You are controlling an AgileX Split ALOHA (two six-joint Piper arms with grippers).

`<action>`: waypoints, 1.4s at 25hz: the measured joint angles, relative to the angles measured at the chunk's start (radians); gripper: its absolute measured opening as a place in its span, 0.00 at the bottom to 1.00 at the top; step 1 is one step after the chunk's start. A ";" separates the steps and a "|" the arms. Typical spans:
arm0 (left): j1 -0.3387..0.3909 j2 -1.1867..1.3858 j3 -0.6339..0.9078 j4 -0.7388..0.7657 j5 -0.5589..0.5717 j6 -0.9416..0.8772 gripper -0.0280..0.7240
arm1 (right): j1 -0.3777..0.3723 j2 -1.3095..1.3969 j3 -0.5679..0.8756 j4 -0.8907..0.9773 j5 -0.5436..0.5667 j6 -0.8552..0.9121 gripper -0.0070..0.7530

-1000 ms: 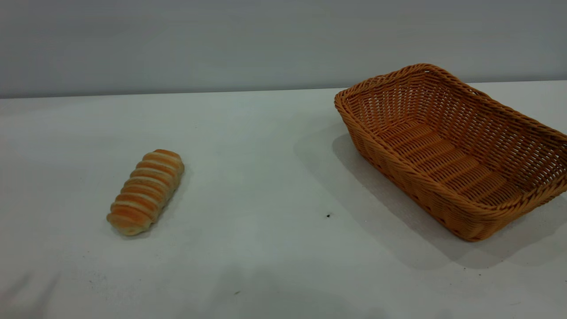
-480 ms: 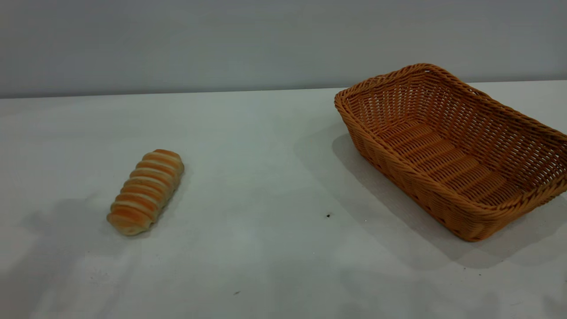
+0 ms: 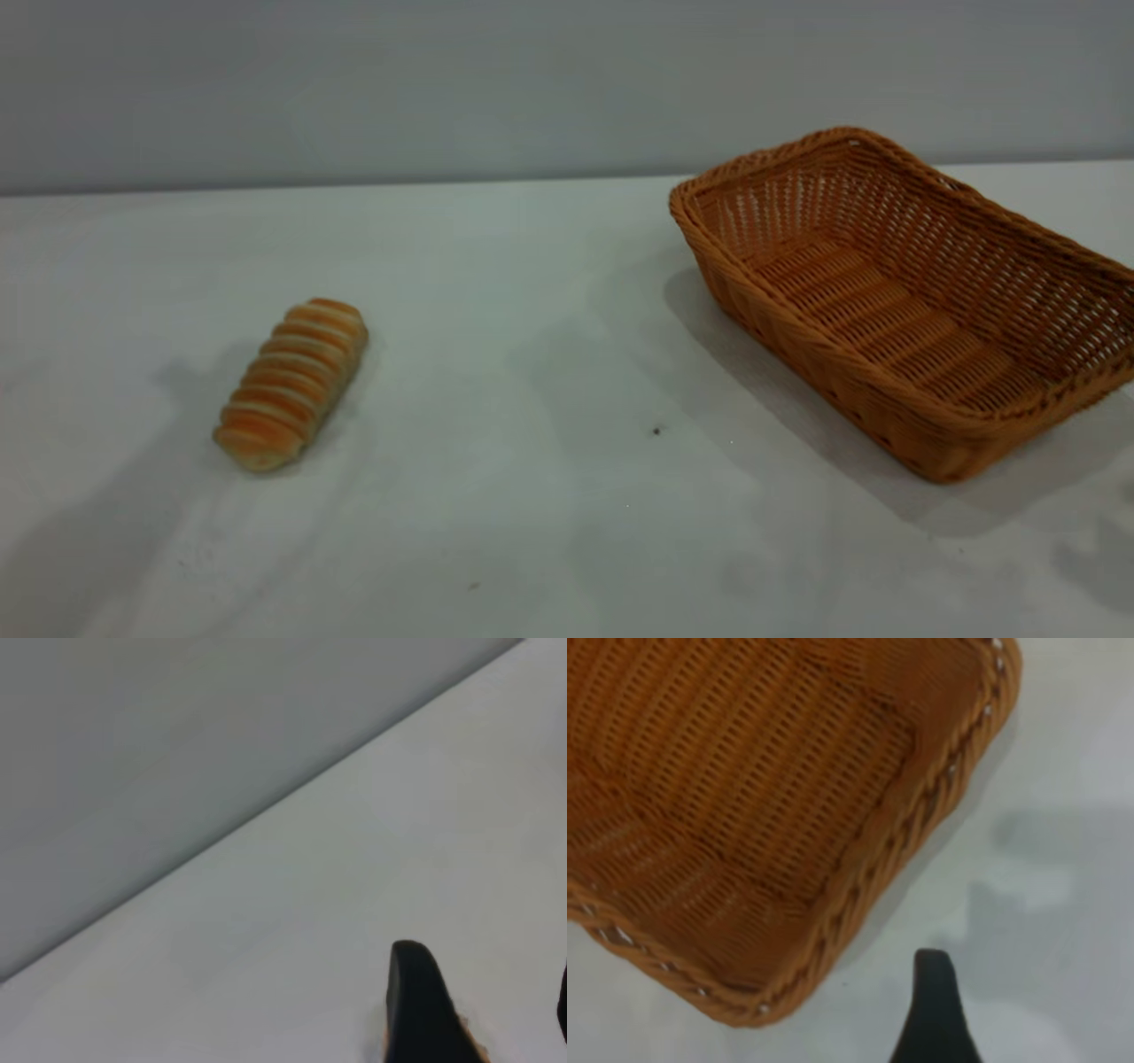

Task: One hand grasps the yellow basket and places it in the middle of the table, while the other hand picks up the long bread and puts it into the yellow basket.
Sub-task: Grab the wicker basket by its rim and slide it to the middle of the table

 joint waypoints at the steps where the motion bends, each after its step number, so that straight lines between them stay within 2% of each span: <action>1: -0.001 0.006 -0.009 0.000 -0.004 0.000 0.63 | 0.000 0.017 0.000 0.022 -0.014 0.000 0.76; 9: -0.001 0.029 -0.071 0.000 -0.037 0.024 0.63 | 0.000 0.135 -0.003 0.129 -0.094 0.000 0.76; 21: -0.001 0.116 -0.115 0.000 -0.056 0.030 0.63 | 0.000 0.273 -0.142 0.161 -0.079 -0.001 0.76; 35: -0.001 0.118 -0.117 0.000 -0.110 0.030 0.63 | 0.000 0.388 -0.166 0.183 -0.087 -0.032 0.74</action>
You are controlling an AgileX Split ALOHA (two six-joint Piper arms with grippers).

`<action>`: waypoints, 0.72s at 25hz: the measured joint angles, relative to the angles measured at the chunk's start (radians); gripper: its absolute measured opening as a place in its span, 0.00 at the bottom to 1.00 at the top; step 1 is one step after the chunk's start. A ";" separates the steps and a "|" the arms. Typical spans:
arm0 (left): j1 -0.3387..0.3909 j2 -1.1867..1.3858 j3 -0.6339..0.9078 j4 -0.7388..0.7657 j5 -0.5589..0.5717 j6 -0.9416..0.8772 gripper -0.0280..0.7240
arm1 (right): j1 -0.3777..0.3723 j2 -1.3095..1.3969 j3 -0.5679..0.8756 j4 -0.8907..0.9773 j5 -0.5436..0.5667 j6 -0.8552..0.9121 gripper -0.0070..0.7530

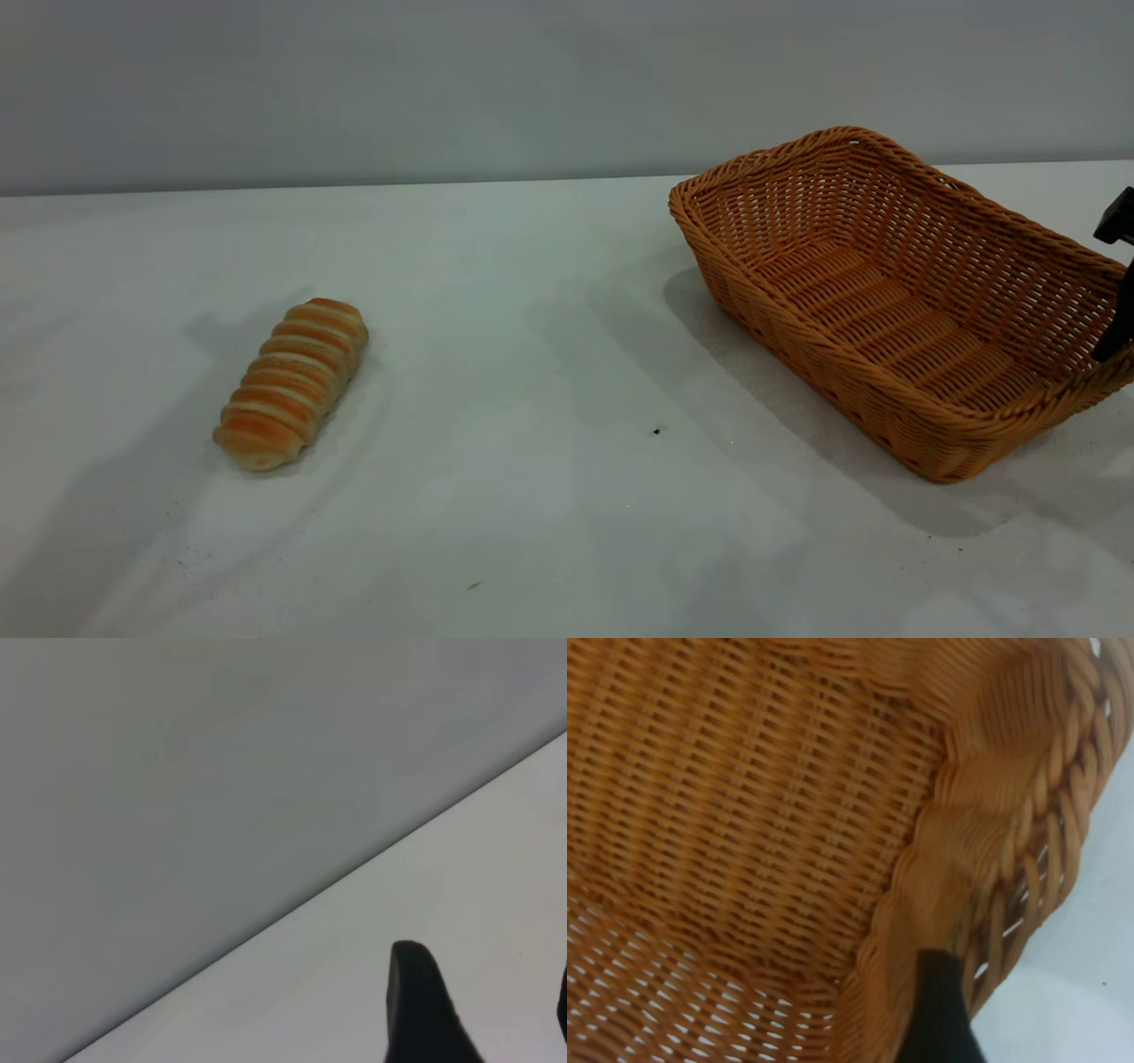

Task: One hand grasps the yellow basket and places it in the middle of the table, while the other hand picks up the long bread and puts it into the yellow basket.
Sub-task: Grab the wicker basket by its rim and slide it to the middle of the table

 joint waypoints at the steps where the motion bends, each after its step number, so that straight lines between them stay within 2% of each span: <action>1: 0.000 0.000 0.000 0.000 -0.002 0.000 0.63 | 0.000 0.000 -0.001 0.002 -0.003 -0.002 0.74; 5: 0.000 0.000 0.000 0.000 -0.011 0.000 0.63 | 0.002 0.007 -0.016 0.011 -0.001 -0.010 0.74; 11: 0.000 0.000 0.000 0.000 -0.011 0.000 0.63 | 0.046 0.067 -0.068 0.055 0.001 -0.042 0.74; 18: 0.000 0.000 0.000 0.000 -0.011 0.000 0.63 | 0.050 0.146 -0.072 0.058 -0.012 -0.047 0.74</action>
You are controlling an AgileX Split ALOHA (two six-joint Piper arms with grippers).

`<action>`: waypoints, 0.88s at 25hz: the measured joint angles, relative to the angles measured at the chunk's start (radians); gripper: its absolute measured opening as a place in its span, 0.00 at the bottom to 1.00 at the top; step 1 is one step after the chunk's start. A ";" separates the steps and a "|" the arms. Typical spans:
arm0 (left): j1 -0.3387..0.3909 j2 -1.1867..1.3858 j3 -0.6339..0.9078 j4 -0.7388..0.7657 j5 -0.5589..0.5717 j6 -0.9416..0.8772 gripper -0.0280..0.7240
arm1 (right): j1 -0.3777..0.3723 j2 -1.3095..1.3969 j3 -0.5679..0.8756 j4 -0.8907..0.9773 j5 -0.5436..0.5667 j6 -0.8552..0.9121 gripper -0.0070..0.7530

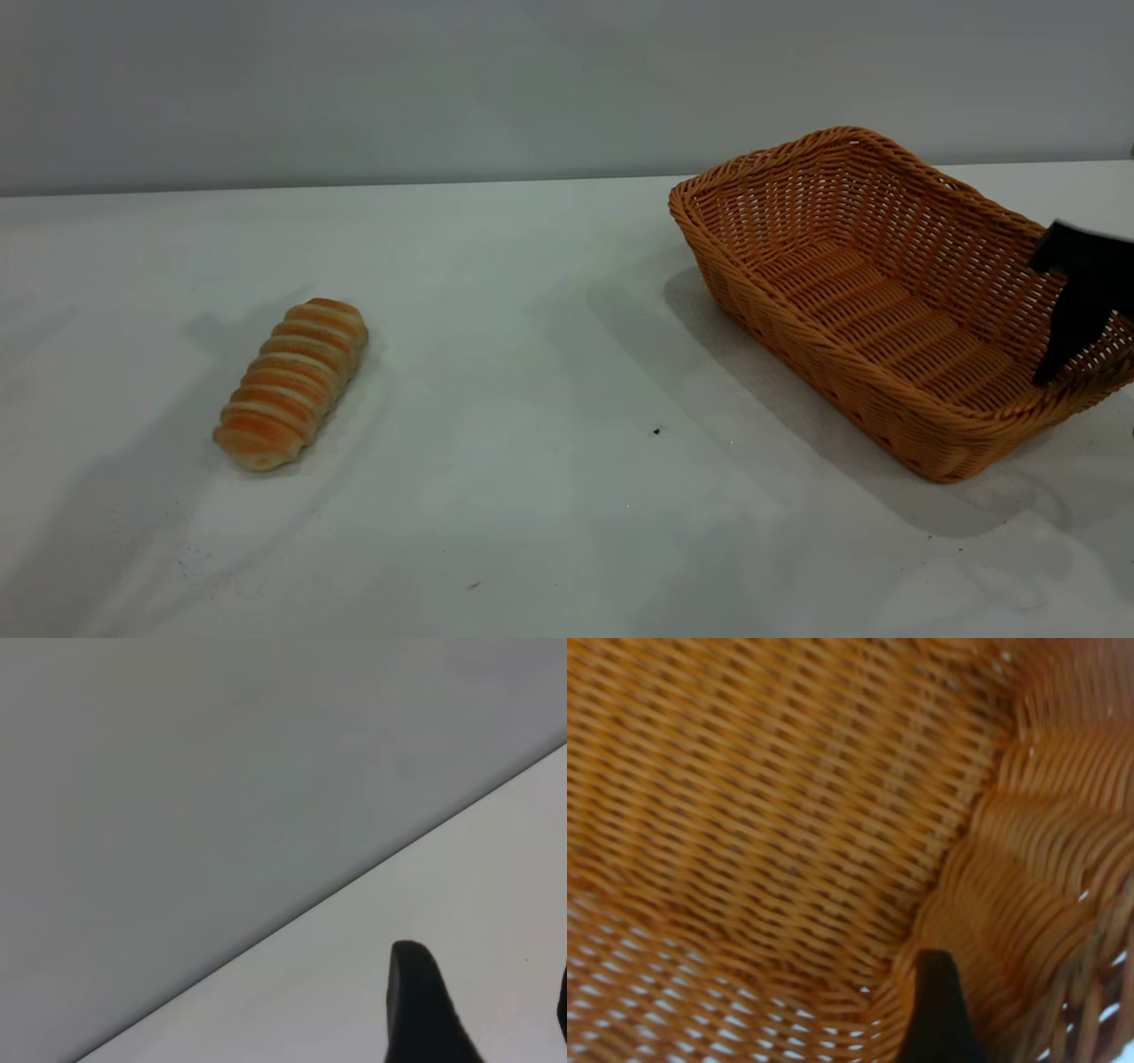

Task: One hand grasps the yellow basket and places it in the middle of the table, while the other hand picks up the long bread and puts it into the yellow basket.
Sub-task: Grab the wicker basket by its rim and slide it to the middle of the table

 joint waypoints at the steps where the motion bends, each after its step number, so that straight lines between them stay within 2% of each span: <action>1: 0.000 0.000 0.000 0.000 0.000 0.000 0.63 | 0.000 0.016 0.000 0.001 -0.003 -0.001 0.74; 7: 0.000 0.000 0.000 0.000 0.000 0.000 0.63 | 0.010 0.076 -0.011 0.015 -0.050 -0.019 0.74; 11: 0.000 0.000 0.000 0.000 0.000 0.001 0.63 | 0.033 0.109 -0.032 0.016 -0.054 -0.023 0.70; 13: 0.000 0.000 0.000 0.000 0.000 0.001 0.63 | 0.044 0.122 -0.046 0.015 -0.054 -0.026 0.64; 17: 0.000 0.000 0.000 0.000 0.000 0.001 0.63 | 0.050 0.135 -0.064 0.023 -0.042 -0.027 0.47; 22: 0.000 0.000 0.000 0.000 0.000 0.002 0.63 | 0.050 0.138 -0.071 0.026 -0.062 -0.055 0.21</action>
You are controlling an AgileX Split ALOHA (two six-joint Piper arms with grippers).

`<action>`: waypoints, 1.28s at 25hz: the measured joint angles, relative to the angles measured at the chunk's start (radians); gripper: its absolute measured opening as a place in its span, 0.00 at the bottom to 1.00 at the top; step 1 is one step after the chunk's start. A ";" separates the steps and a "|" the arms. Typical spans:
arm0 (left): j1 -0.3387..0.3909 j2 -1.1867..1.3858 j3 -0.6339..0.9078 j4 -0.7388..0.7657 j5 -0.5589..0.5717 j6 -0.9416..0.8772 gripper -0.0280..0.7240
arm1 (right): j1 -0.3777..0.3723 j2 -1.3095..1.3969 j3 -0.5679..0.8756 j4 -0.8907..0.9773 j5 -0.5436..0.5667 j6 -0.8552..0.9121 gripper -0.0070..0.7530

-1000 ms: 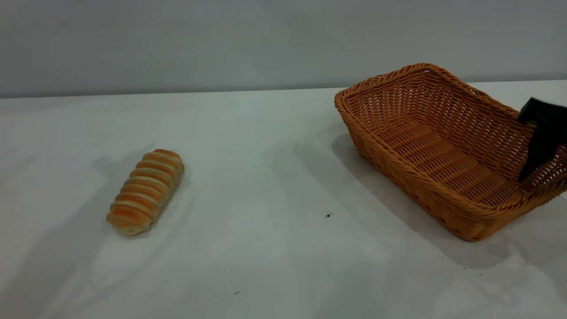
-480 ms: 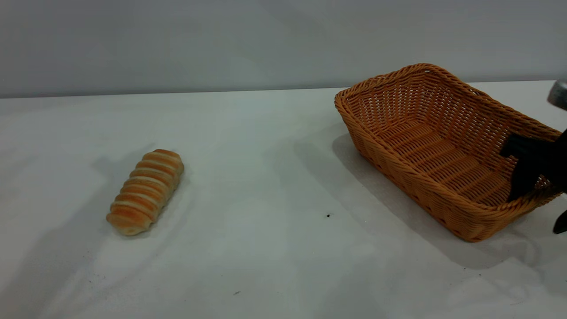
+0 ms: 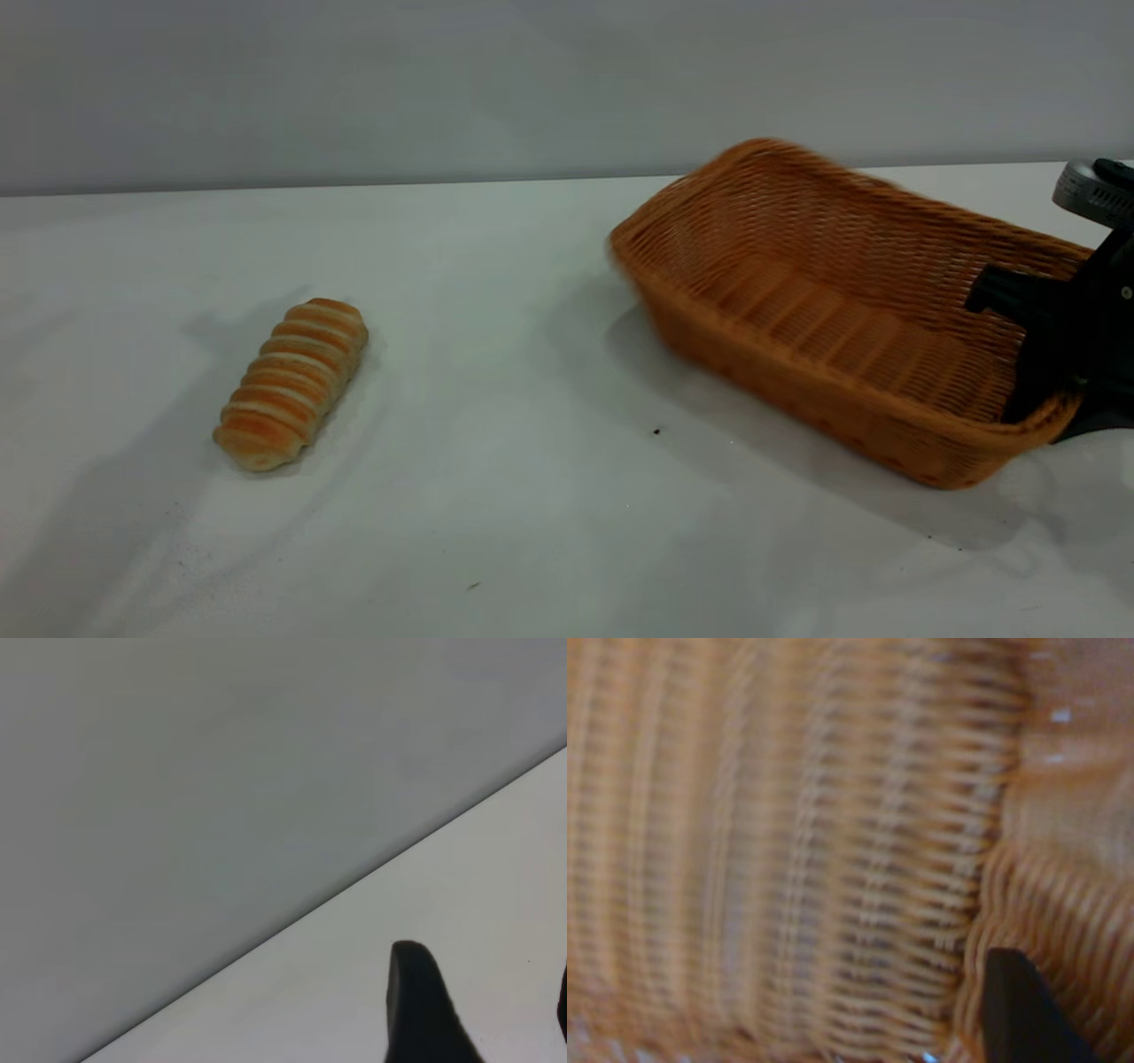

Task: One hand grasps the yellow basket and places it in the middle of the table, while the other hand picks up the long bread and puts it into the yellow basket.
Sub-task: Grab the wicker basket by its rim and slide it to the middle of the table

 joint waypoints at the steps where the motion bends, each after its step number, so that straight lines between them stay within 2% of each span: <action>1: 0.000 0.000 0.000 0.000 0.000 0.000 0.63 | 0.000 0.000 0.000 0.000 0.000 -0.011 0.16; 4: 0.000 0.000 0.000 0.000 0.000 0.001 0.63 | 0.000 0.000 -0.005 0.010 0.003 -0.052 0.09; 10: 0.000 0.000 0.000 0.000 0.000 0.001 0.63 | 0.000 -0.013 -0.034 0.014 0.053 -0.182 0.09; 19: 0.000 0.000 0.000 0.000 0.000 0.003 0.63 | 0.002 -0.131 -0.040 0.021 0.200 -0.393 0.08; 22: 0.000 0.000 0.000 0.000 0.000 0.003 0.63 | 0.034 -0.131 -0.040 0.080 0.219 -0.473 0.08; 28: 0.000 0.000 0.000 0.000 0.006 0.003 0.63 | 0.165 -0.115 -0.043 0.277 0.202 -0.636 0.08; 32: 0.000 0.000 0.000 0.000 0.015 0.003 0.63 | 0.206 -0.084 -0.054 0.387 0.186 -0.687 0.08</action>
